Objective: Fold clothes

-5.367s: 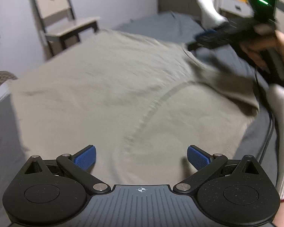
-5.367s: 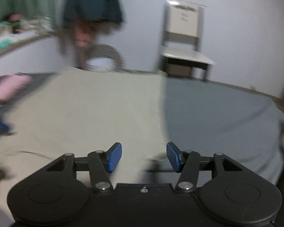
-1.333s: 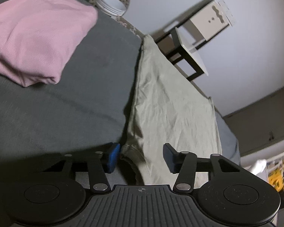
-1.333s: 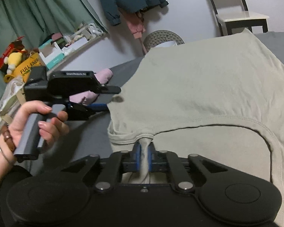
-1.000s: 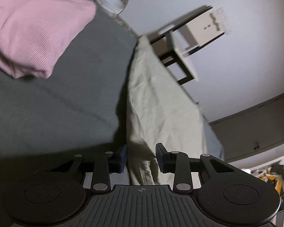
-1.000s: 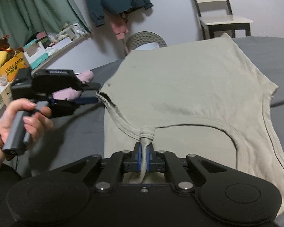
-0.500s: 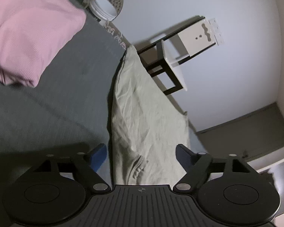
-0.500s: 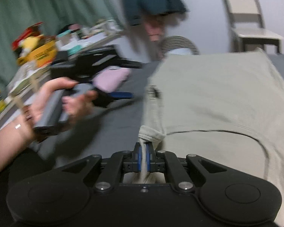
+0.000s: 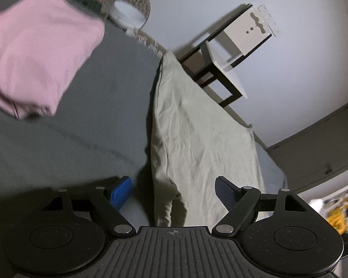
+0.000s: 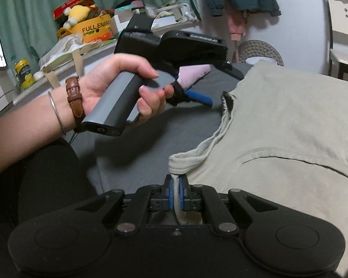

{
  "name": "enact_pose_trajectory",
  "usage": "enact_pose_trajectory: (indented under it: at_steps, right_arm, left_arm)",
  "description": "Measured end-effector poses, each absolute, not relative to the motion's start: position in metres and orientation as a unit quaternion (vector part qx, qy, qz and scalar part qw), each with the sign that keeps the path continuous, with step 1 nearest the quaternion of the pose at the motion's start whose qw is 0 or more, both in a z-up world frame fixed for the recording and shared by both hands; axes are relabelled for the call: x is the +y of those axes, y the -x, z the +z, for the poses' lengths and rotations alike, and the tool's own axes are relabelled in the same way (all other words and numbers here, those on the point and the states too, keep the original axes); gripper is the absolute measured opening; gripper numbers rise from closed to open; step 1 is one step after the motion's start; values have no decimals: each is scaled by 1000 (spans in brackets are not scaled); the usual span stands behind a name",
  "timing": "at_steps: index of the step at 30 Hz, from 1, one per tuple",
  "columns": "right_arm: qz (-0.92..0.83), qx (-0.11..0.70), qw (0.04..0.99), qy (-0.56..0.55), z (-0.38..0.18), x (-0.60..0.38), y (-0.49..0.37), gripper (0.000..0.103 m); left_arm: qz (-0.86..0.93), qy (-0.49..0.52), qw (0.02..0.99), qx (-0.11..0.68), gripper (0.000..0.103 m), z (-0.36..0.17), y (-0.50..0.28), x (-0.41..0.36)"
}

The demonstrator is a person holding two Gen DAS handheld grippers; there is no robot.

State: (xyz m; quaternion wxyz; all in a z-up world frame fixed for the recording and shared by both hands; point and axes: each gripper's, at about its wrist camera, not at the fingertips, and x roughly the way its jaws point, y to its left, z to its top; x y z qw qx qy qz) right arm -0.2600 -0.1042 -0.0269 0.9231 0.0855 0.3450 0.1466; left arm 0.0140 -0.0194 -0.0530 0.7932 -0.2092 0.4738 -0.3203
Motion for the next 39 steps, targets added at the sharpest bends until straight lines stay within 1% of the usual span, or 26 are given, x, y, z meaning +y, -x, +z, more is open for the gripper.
enact_pose_trajectory:
  at_steps: [2,7,8,9,10,12,13,17,18,20,21,22,23,25,28,29,30,31,34,35,37,39]
  right_arm:
    - [151,349,921,-83,-29,-102,258,6]
    - [158,359,917,-69,-33,-95,256,8]
    - [159,361,917,-66,-34,-94,256,8]
    - [158,362,917,-63,-34,-95,256,8]
    - [157,364,916,-61,-35,-95,257,8]
    - [156,365,916,-57,-35,-96,258,8]
    - [156,365,916,-55,-35,-96,258,8]
    - [149,366,918,-32,-34,-92,260,9]
    - [142,365,920,-20,-34,-90,261,11]
    - [129,362,923,12,-33,-85,263,23]
    - [121,356,926,31,-33,-81,265,28]
    - [113,350,929,50,-32,-77,266,36]
    - [105,343,931,70,-32,-73,268,40]
    - [104,333,932,102,-33,-66,270,40]
    - [103,328,928,142,-35,-53,267,40]
    - [100,329,927,149,-38,-50,265,34]
    - [96,331,926,155,-40,-47,263,25]
    - [91,334,926,152,-40,-47,263,10]
    - [73,326,934,128,-34,-54,268,6]
    - [66,319,939,112,-29,-59,272,5]
    - [53,305,950,44,-18,-81,282,5]
    - [36,301,951,-54,-14,-114,290,5]
  left_arm:
    - [-325,189,800,467,80,-49,-12,-18]
    - [-324,159,800,480,79,-50,-13,-20]
    - [-322,154,801,480,77,-50,-13,-19]
    - [-321,150,802,481,67,-50,-12,-18]
    - [-320,146,803,481,63,-49,-12,-17]
    - [-315,146,802,487,47,-50,-14,-15]
    - [-312,148,801,489,43,-51,-15,-13]
    - [-308,168,794,497,20,-55,-18,-6]
    - [-305,175,793,498,16,-56,-18,-4]
    - [-303,178,793,498,15,-56,-16,-2]
    - [-302,178,795,495,15,-55,-15,-1]
    - [-302,176,797,492,15,-54,-13,-2]
    - [-305,173,799,489,15,-53,-11,-3]
    - [-308,171,801,483,15,-49,-8,-5]
    - [-314,173,801,480,15,-46,-7,-7]
    - [-314,173,802,478,15,-45,-7,-8]
    - [-314,172,803,477,15,-44,-7,-9]
    - [-315,173,803,476,15,-43,-7,-9]
    - [-315,178,806,468,15,-41,-6,-13]
    - [-317,181,807,464,11,-39,-5,-16]
    - [-326,180,808,456,10,-33,-3,-24]
    - [-335,176,810,449,10,-25,0,-34]
